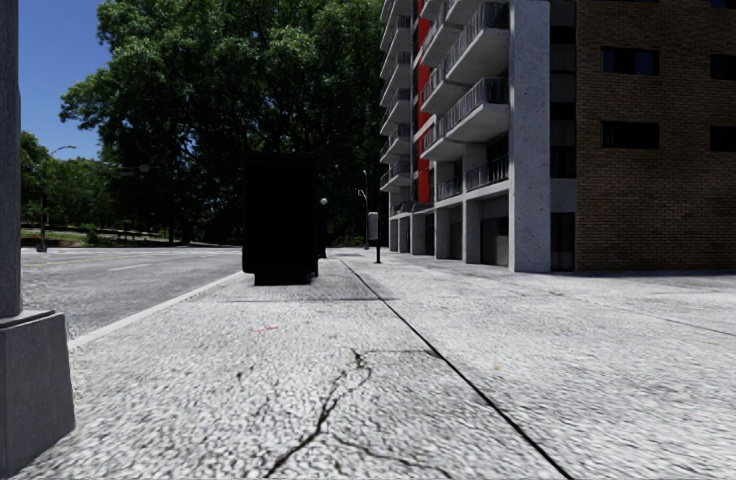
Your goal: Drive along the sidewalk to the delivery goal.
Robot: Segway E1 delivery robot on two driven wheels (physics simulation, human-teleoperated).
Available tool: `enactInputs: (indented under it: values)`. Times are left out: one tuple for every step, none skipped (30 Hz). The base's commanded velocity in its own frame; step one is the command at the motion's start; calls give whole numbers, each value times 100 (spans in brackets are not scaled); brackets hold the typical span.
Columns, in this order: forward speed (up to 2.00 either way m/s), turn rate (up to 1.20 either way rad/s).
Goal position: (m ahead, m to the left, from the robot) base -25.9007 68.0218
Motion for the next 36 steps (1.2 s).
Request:
enactInputs:
  values:
    - [200, 0]
    - [200, 0]
    - [200, 0]
    - [200, 0]
    - [200, 0]
    - [200, 0]
    - [200, 0]
    - [200, 0]
    - [200, 0]
    - [200, 0]
    - [200, 0]
    - [200, 0]
    - [200, 0]
    - [200, 0]
    - [200, 0]
    - [200, 0]
    - [200, 0]
    - [200, 0]
    - [200, 0]
    - [200, 0]
    - [200, 0]
    - [200, 0]
    - [200, 0]
    - [200, 0]
    - [200, 0]
    - [200, 0]
    - [200, 0]
    - [200, 0]
    - [200, 0]
    - [200, 0]
    - [200, 0]
    - [200, 0]
    - [200, 0]
    - [200, 0]
    - [200, 0]
    - [200, 0]
